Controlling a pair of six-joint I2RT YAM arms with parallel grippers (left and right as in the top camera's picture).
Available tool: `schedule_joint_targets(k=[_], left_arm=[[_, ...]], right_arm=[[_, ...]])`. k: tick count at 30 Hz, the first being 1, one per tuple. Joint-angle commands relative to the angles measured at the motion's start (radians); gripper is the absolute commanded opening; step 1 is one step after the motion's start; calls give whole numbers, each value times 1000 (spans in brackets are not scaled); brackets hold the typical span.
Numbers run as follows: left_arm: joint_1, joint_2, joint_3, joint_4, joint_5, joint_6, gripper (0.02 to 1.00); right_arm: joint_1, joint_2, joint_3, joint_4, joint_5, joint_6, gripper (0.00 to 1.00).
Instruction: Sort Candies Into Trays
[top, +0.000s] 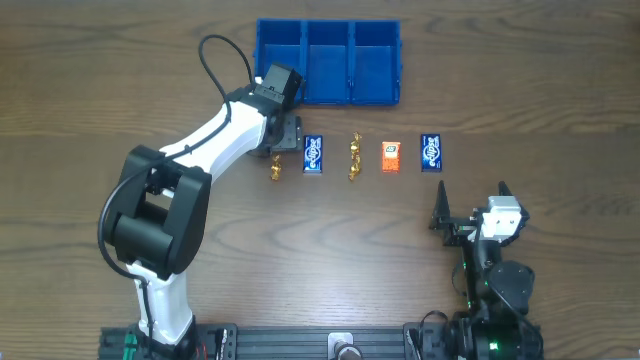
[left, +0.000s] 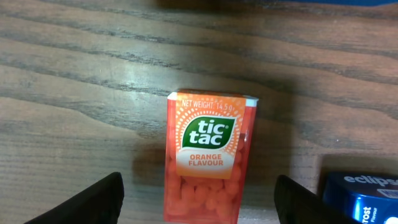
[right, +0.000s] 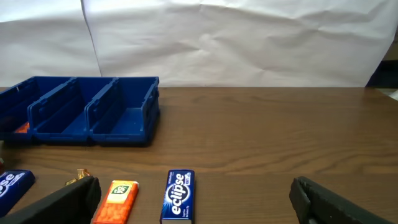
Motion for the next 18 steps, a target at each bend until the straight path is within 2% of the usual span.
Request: schedule_joint_targets(k=[1,5,10,18], left_arm=[[6,45,2,26,3,15,757],[11,51,2,35,11,15,654],[13,51,14,36,11,16,364],[9,24,129,-73,21,15,279]], right_arm=[[-4,-7,-2,-6,5,-15,998],[-4,-7,-2,-6,5,-15,998],[-4,-7,-2,-6,5,-15,998],[-4,-7,-2,-6,5,-15,998]])
